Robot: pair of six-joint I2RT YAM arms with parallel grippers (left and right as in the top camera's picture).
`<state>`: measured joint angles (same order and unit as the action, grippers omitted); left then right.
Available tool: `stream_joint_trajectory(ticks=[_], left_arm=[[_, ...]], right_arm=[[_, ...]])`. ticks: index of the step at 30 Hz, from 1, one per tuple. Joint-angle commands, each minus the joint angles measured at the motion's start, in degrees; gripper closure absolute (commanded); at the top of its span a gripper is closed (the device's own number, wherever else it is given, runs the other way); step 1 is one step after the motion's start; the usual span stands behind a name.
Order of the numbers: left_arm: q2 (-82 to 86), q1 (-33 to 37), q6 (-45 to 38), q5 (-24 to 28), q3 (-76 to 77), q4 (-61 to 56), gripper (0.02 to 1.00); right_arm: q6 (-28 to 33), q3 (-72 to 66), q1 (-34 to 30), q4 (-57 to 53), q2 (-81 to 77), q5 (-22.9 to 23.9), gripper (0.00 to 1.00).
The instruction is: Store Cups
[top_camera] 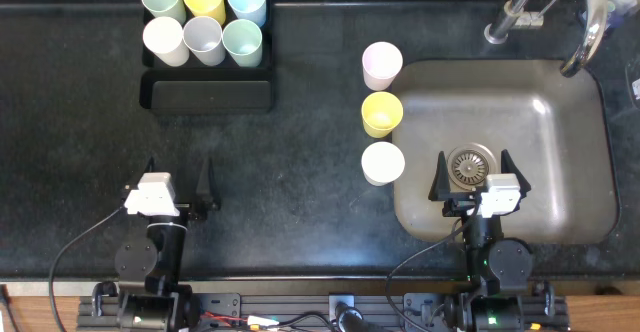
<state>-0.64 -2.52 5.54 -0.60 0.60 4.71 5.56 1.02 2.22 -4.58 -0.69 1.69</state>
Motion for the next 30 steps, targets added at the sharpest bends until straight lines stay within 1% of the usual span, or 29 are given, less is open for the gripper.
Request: stream_joint_trajectory(ticks=[1, 23, 27, 30], left_arm=[[0.48, -0.22, -1.05, 0.57, -0.13, 0.11, 0.02], [0.02, -0.04, -1.03, 0.17, 0.2, 0.02, 0.02], [-8.33, -0.04, -1.03, 2.97, 6.16, -0.22, 0.02], [-22.77, -0.07, -1.03, 5.49, 16.9, -0.11, 0.02]], right_arm=[[-0.46, -0.74, -0.37, 0.17, 0.44, -0.42, 0.005], [-0.46, -0.74, -0.37, 0.17, 0.44, -0.42, 0.005], [-0.46, -0.74, -0.37, 0.17, 0.44, -0.42, 0.005], [-0.46, -0.74, -0.37, 0.17, 0.44, -0.42, 0.005]])
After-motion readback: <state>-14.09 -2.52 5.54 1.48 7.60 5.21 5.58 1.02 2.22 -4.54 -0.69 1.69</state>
